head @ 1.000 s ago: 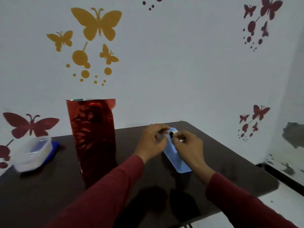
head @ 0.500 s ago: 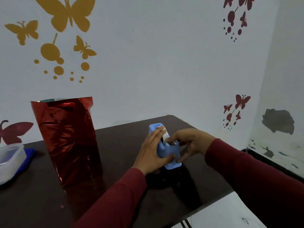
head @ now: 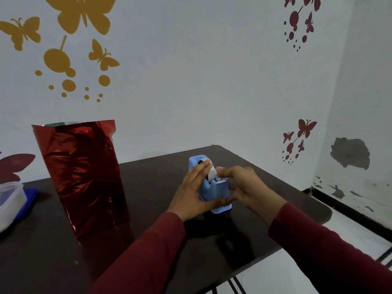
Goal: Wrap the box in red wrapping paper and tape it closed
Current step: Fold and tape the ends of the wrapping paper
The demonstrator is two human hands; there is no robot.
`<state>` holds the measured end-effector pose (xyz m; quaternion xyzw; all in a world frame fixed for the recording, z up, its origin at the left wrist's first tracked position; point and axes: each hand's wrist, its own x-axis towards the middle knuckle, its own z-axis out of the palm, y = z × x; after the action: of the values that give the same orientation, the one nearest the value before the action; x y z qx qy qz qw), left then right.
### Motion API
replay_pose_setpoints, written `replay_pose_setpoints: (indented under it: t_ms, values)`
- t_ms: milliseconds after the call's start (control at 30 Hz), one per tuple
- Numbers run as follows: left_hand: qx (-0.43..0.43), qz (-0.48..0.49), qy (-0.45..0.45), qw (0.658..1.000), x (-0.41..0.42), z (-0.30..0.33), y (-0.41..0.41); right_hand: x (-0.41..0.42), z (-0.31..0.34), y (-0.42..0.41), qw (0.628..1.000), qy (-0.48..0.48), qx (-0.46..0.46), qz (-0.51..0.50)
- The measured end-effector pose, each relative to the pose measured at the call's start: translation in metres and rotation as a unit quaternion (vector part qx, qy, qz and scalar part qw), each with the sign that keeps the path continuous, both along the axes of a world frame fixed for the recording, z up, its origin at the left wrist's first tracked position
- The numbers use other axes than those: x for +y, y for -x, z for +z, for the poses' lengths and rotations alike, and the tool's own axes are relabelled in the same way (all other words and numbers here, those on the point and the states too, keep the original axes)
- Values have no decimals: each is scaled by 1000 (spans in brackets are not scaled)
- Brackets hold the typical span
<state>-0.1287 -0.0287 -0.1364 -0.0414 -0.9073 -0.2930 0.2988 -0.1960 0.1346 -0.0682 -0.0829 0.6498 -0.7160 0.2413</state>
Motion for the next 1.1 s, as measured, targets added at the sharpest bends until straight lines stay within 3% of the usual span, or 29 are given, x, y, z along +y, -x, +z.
replay_pose_setpoints:
  t_ms: [167,467,633,700,767,900,1000,1100]
  values:
    - [17,6,50,999,1,-1,0,11,-15,-8,999,37,3,-7]
    - [16,3,52,999,1,-2,0,16,-33,-3,999,20,34,15]
    - [6,-1,32,999,0,-4,1,11,-33,2,988,-85,129,9]
    - [6,1,24,1000,1,-5,2,13,-27,-4,949,-200,245,17]
    - [-2,-5,24,1000,-1,-6,2,17,-29,-5,925,-233,300,21]
    - [1,-17,14,1000,1,-5,-4,29,-40,2,973,-98,209,26]
    - [99,5,5,995,13,11,-9,38,-35,-7,977,-26,211,-6]
    - [129,0,-20,991,29,36,-15,45,-27,-18,971,18,238,-17]
